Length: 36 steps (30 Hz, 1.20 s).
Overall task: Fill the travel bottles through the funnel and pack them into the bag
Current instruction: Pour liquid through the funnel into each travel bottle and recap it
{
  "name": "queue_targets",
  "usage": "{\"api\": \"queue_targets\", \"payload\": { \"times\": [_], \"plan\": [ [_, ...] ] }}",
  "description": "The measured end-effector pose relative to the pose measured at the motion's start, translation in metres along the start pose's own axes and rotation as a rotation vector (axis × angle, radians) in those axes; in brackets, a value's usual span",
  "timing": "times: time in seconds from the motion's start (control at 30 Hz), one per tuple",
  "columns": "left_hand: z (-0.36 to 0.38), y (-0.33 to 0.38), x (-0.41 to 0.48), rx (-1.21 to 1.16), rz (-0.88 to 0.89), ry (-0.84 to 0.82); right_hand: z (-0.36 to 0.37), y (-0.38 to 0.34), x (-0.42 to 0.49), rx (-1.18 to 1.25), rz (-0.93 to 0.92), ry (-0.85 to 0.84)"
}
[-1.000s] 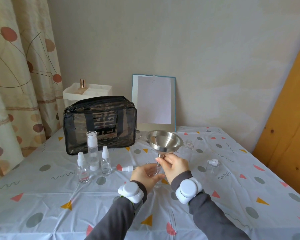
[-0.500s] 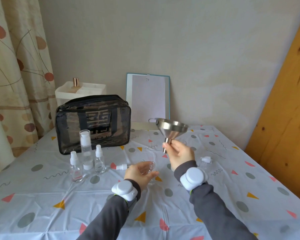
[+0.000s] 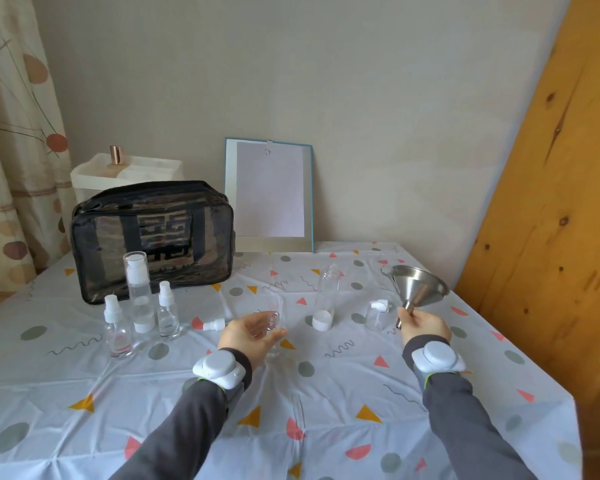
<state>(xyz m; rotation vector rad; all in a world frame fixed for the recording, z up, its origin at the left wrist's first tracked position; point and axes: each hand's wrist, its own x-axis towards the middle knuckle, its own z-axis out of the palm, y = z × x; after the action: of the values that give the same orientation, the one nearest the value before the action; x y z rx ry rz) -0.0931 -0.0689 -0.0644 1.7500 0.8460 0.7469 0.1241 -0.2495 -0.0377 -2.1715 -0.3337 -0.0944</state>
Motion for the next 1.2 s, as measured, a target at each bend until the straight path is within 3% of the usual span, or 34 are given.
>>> {"api": "queue_targets", "payload": {
  "times": [0.17, 0.53, 1.2],
  "plan": [
    [0.002, -0.002, 0.0, -0.01, 0.002, 0.022, -0.005, 0.021, 0.008, -0.153, 0.084, -0.083],
    [0.001, 0.003, -0.003, -0.016, -0.016, 0.008, -0.003, 0.029, 0.006, -0.158, 0.231, -0.154],
    [-0.001, 0.005, -0.006, -0.03, -0.022, 0.009, -0.011, 0.032, 0.001, -0.203, 0.096, -0.163]
  ]
}}
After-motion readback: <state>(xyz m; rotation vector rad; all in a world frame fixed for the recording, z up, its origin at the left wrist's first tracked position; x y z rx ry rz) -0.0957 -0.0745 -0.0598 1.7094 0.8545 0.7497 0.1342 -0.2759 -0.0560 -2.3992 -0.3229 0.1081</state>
